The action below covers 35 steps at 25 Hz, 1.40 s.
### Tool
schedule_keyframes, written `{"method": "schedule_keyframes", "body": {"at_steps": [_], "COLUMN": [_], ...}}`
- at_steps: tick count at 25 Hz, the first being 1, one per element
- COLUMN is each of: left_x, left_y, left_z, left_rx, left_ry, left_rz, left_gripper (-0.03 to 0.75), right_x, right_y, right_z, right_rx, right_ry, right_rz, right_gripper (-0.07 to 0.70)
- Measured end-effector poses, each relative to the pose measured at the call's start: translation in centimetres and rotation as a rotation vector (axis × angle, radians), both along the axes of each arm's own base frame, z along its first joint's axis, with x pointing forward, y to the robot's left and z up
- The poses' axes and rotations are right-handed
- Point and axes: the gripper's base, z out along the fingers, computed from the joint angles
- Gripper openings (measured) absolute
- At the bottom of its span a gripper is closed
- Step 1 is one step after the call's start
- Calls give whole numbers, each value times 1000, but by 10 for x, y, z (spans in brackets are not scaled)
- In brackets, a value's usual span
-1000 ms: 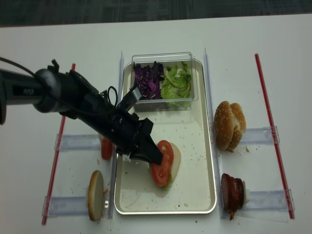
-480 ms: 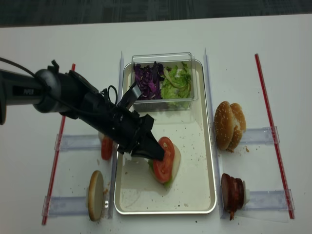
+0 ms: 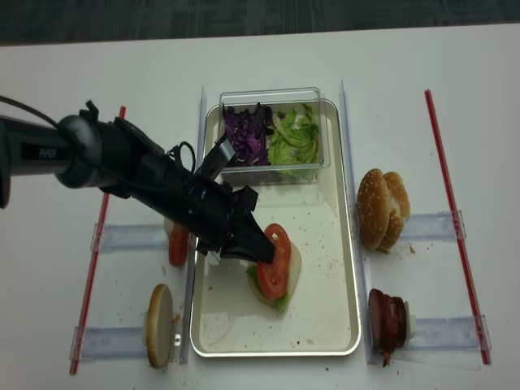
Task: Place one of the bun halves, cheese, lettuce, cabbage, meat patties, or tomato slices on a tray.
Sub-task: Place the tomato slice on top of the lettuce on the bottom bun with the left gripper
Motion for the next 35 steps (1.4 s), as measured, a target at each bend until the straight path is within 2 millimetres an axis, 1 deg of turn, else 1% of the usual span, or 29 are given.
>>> {"method": "schedule_keyframes", "body": {"at_steps": [4, 20, 23, 29, 33, 35], "left_x": [1, 1, 0, 0, 0, 0], "left_y": [0, 0, 0, 0, 0, 0], "left_z": [-1, 0, 0, 0, 0, 0], "left_rx": [16, 15, 13, 9, 4, 4], "left_ry": [15, 40, 42, 37, 22, 22], "left_rz": [27, 33, 31, 25, 14, 14], "left_gripper": [6, 6, 18, 104, 198, 265], "right_x": [0, 0, 0, 0, 0, 0], "right_y": [0, 0, 0, 0, 0, 0], "right_z": [0, 0, 0, 0, 0, 0], "right_rx": [0, 0, 0, 0, 0, 0], "right_ry": [0, 0, 0, 0, 0, 0], "right_rz": [0, 0, 0, 0, 0, 0], "right_gripper": [445, 445, 445, 445, 445, 445]}}
